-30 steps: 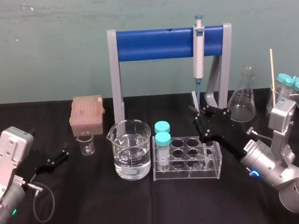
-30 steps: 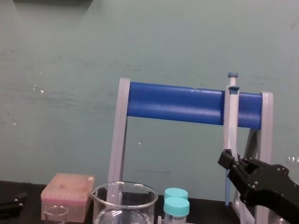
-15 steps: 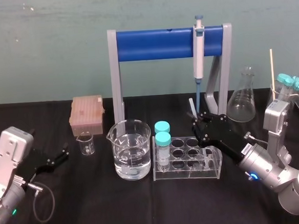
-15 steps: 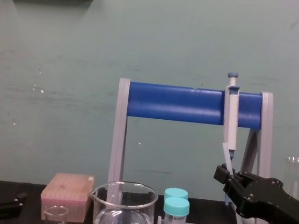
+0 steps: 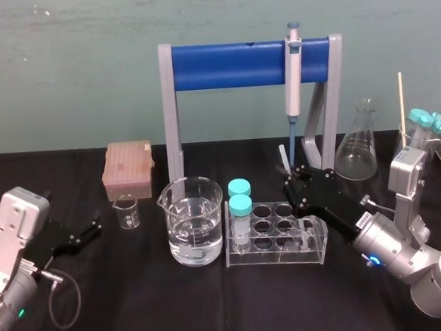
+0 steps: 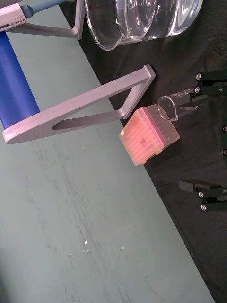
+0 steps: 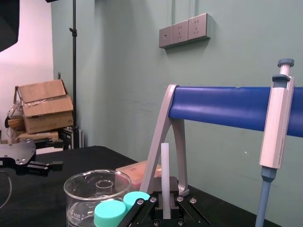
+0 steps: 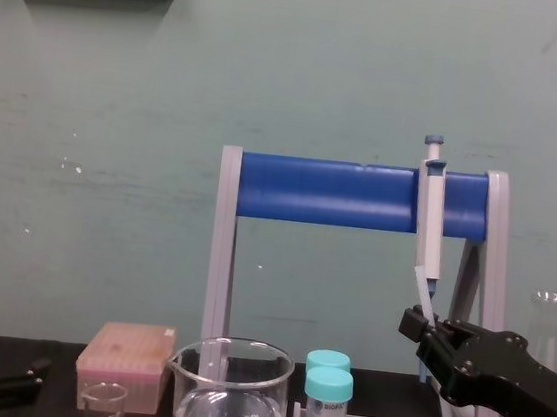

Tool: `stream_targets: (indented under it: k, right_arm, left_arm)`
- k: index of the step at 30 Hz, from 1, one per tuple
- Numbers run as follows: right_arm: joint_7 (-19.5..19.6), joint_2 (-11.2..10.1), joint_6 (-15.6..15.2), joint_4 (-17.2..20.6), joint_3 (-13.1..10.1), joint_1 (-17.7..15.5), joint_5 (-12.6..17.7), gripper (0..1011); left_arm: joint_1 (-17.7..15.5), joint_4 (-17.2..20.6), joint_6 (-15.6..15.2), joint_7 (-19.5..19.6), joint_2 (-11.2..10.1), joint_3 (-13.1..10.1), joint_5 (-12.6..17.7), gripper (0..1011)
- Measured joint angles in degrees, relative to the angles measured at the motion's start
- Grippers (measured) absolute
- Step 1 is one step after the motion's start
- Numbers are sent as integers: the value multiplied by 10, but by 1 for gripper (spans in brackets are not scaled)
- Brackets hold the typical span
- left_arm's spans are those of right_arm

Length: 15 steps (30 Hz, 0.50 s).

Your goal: Pick up the stirring rod with one hand, then place it down.

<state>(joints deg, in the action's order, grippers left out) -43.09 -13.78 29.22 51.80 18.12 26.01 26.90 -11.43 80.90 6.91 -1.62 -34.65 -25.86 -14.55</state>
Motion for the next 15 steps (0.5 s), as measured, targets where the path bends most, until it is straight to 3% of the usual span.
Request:
stream_targets:
  k: [3, 7, 10, 15]
  right_arm:
    - [0, 0, 0, 0, 0, 0, 0, 85]
    - [0, 0, 1, 0, 0, 0, 0, 187]
    - [0, 0, 1, 0, 0, 0, 0, 327]
    - [0, 0, 1, 1, 0, 0, 0, 469]
  left_arm:
    - [0, 0, 0, 0, 0, 0, 0, 1000]
    - [0, 0, 0, 0, 0, 0, 0, 1000]
    - [0, 0, 0, 0, 0, 0, 0, 1000]
    - [0, 0, 0, 0, 0, 0, 0, 1000]
